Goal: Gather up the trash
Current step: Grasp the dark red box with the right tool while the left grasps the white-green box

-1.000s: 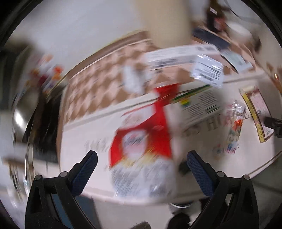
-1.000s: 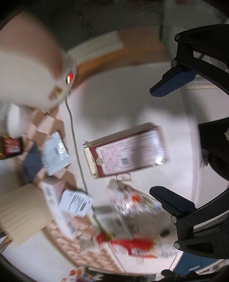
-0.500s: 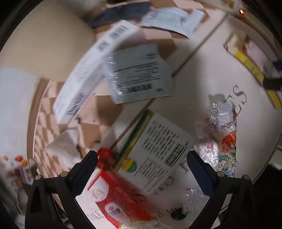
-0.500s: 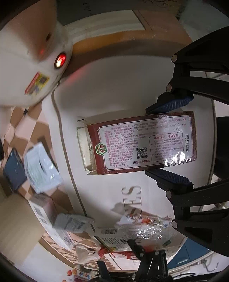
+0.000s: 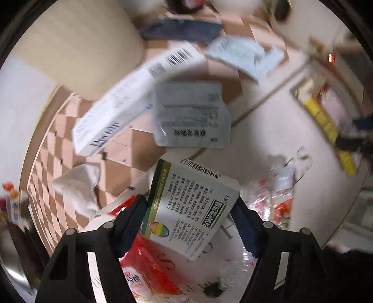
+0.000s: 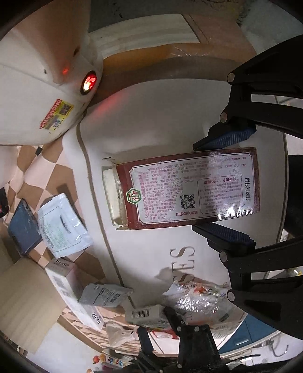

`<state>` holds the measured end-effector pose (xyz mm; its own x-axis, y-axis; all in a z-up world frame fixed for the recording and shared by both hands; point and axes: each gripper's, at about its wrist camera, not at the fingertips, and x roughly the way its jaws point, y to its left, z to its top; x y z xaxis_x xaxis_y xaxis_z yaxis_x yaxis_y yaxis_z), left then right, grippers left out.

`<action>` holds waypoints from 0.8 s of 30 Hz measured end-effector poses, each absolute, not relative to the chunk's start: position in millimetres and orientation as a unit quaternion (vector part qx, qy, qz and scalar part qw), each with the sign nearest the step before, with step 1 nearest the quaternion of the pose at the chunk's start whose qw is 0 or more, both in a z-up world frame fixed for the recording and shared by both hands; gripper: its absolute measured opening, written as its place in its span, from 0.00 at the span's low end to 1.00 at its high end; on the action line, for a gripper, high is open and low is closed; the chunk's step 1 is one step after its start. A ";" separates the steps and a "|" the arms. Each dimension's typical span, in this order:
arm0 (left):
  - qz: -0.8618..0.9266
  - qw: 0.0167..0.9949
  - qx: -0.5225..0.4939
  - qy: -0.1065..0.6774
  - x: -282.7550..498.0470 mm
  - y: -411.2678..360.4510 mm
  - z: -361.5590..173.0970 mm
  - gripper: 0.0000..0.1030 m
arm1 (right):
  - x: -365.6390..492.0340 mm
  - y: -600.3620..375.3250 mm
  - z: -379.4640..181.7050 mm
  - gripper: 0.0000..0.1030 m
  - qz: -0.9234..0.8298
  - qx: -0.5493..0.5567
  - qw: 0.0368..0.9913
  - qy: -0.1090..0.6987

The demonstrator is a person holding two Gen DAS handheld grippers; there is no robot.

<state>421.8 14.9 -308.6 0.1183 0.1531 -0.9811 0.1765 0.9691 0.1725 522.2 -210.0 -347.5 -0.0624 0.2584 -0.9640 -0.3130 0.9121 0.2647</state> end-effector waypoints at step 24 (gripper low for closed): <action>0.010 0.731 0.131 0.669 432.7 14.2 -339.6 0.71 | 513.4 -198.9 -324.1 0.60 0.200 0.022 0.711 0.674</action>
<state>432.7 14.2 -339.6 0.1039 0.1896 -0.9763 0.1610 0.9655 0.2046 513.4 -198.9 -324.1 0.0126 0.3138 -0.9494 -0.2552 0.9190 0.3004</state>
